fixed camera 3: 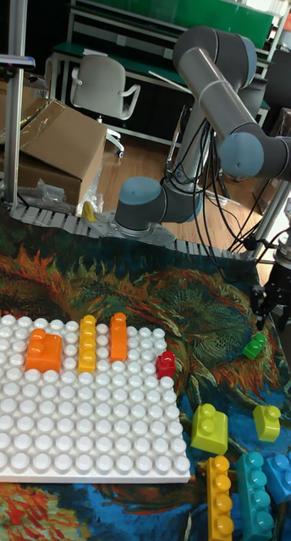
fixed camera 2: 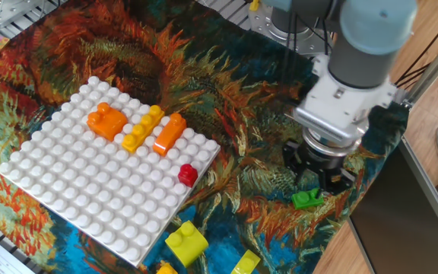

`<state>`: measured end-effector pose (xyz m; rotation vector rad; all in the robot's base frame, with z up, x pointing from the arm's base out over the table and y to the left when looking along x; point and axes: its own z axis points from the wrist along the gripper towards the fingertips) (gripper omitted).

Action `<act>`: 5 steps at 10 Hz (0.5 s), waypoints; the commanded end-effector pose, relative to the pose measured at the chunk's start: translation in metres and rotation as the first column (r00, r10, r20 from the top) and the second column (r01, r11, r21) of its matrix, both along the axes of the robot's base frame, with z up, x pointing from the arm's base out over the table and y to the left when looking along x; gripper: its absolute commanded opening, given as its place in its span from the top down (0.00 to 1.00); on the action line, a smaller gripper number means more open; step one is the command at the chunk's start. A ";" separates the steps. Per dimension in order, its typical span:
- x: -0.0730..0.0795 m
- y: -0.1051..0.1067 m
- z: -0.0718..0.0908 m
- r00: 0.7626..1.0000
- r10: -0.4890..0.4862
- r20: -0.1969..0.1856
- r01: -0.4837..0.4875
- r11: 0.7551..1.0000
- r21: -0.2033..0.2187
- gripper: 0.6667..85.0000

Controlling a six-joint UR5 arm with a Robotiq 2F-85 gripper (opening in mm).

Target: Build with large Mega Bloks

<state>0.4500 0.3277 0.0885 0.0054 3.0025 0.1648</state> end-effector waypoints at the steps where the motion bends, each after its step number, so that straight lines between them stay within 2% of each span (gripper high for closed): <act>1: -0.009 0.012 0.002 1.000 0.020 0.021 -0.020 0.999 0.030 0.47; 2: -0.014 0.012 0.008 0.999 0.031 0.017 -0.032 0.999 0.030 0.47; 3: -0.018 0.012 0.008 0.999 0.035 -0.001 -0.035 0.999 0.034 0.41; 4: -0.022 0.006 0.007 0.999 0.041 -0.017 -0.041 0.999 0.008 0.40; 5: -0.022 -0.004 0.006 0.998 0.068 -0.017 -0.068 0.997 -0.035 0.40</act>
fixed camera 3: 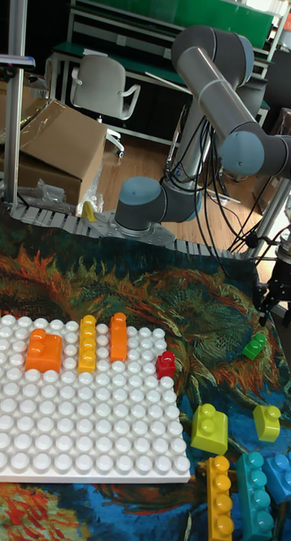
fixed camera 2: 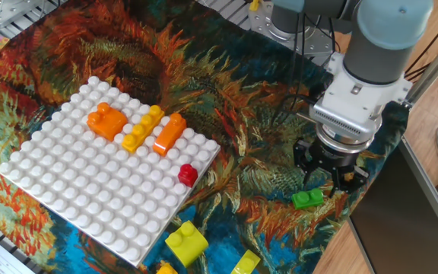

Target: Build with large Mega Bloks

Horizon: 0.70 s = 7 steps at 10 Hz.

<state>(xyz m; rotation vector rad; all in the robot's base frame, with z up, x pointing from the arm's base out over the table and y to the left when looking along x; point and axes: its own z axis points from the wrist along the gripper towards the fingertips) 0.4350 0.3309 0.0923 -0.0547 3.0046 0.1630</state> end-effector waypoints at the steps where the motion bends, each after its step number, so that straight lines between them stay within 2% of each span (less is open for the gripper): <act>1: -0.008 -0.009 0.002 1.000 0.018 -0.018 -0.018 0.999 -0.037 0.40; 4: -0.011 -0.006 0.001 0.999 0.020 -0.029 -0.021 1.000 -0.023 0.37; 5: -0.010 -0.009 0.001 0.999 0.023 -0.025 -0.024 0.999 -0.036 0.38; 6: -0.010 -0.003 0.002 1.000 0.002 -0.029 -0.003 1.000 -0.010 0.38; 7: -0.013 -0.003 0.002 0.999 -0.012 -0.040 0.012 1.000 -0.009 0.38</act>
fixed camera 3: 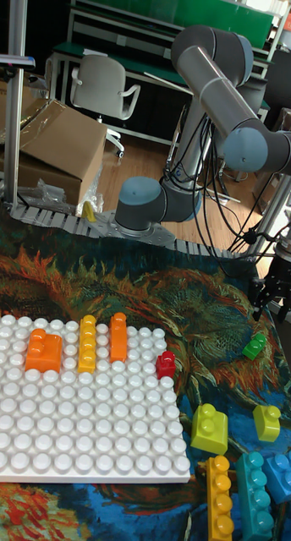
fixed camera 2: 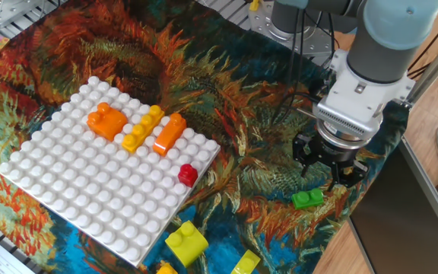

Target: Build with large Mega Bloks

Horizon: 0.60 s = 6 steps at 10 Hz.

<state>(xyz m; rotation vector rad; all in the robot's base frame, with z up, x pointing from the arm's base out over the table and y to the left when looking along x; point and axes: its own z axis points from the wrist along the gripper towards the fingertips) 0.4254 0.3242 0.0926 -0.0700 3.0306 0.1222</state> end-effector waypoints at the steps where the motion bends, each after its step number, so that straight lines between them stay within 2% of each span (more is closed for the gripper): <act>1: -0.005 0.007 0.002 0.998 -0.057 -0.027 0.058 0.998 0.035 0.38; 5: 0.006 -0.012 -0.037 0.989 -0.146 -0.025 0.146 0.989 0.021 0.38; 6: 0.004 -0.008 -0.040 0.979 -0.198 -0.045 0.200 0.979 0.038 0.38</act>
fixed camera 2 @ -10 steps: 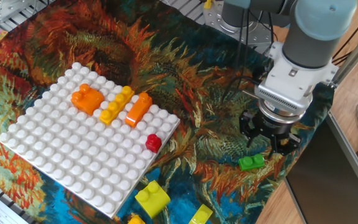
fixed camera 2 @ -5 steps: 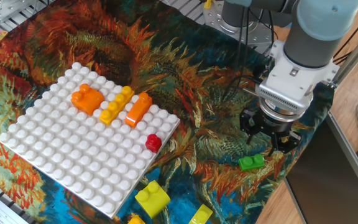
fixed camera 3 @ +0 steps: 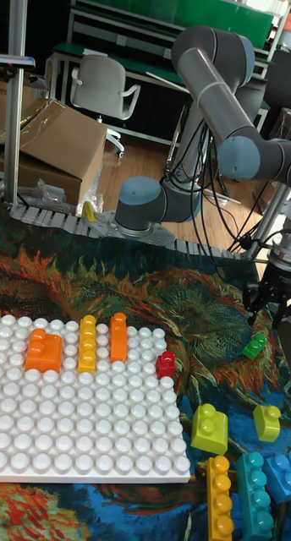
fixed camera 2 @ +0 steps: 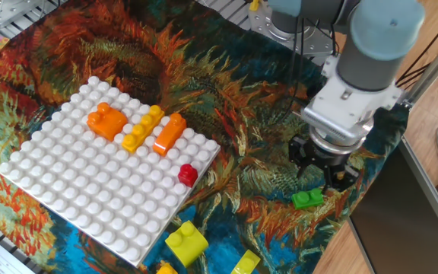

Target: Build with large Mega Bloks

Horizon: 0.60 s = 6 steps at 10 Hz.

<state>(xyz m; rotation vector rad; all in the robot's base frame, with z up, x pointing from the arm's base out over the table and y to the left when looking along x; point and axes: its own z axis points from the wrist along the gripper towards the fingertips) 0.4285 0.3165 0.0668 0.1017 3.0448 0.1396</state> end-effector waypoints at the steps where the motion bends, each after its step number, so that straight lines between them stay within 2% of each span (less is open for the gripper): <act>1: -0.001 0.005 -0.015 0.991 -0.130 -0.032 0.131 0.991 0.040 0.38; 3: 0.006 0.008 -0.016 0.988 -0.153 -0.006 0.153 0.987 0.047 0.38; 4: 0.006 0.007 -0.016 0.990 -0.142 -0.006 0.142 0.989 0.044 0.38; 6: -0.004 0.007 -0.017 0.991 -0.129 -0.039 0.131 0.991 0.037 0.38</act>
